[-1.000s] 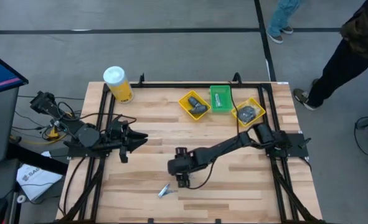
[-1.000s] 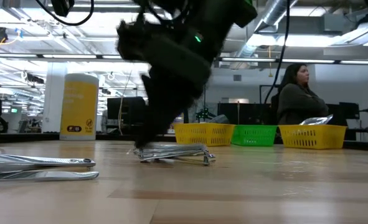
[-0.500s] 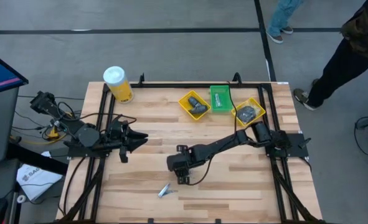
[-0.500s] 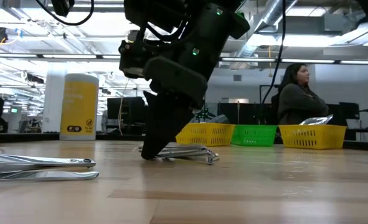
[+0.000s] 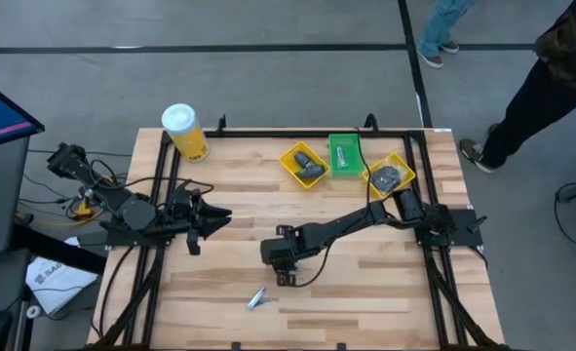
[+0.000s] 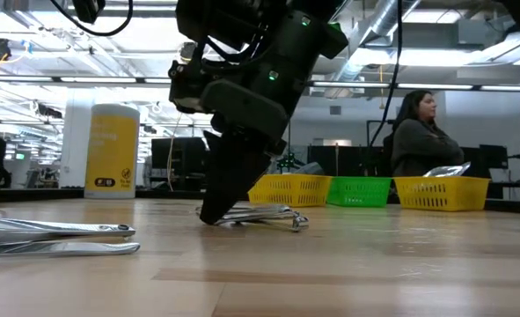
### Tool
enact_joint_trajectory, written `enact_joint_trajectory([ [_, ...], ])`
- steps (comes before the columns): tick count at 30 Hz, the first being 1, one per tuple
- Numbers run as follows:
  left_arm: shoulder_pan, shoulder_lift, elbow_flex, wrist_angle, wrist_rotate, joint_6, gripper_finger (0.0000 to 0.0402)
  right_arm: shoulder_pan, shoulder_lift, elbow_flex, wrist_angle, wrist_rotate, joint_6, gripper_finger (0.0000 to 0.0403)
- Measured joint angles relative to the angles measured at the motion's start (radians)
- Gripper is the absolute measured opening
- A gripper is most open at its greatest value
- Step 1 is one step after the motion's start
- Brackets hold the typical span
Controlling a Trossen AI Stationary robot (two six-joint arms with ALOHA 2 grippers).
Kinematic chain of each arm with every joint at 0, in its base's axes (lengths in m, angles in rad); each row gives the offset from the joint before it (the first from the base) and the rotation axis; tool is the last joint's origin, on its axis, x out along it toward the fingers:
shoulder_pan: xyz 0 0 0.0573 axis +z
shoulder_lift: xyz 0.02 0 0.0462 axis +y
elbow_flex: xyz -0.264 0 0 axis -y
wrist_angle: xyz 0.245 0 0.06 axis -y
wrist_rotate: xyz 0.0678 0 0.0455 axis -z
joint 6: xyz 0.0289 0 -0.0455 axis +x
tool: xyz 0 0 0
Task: Pick & Place Travel size toiletries
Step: Put the silver nail cutter into the green basket
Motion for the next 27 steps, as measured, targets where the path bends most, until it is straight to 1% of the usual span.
enact_joint_trajectory([
  [3, 0.0, 0.0, 0.0, 0.0, 0.0, 0.0, 0.0104, -0.008, 0.0, 0.0, 0.0, 0.0, 0.025, 0.0069],
  [6, 0.0, 0.0, 0.0, 0.0, 0.0, 0.0, 0.0104, -0.021, -0.007, -0.002, -0.007, 0.001, 0.026, 0.0047],
  [15, 0.0, 0.0, 0.0, 0.0, 0.0, 0.0, 0.0104, -0.07, -0.033, 0.0, 0.011, 0.0, 0.026, 0.0048],
  [17, 0.0, 0.0, 0.0, 0.0, 0.0, 0.0, 0.0104, -0.079, -0.051, -0.003, -0.02, 0.0, 0.026, 0.0048],
  [22, 0.0, 0.0, 0.0, 0.001, 0.0, 0.002, 0.0104, -0.111, -0.112, -0.002, -0.004, 0.0, 0.024, 0.0048],
  [27, 0.0, 0.0, 0.0, 0.003, 0.0, 0.013, 0.0104, -0.155, -0.193, -0.002, -0.015, 0.0, -0.017, 0.0048],
])
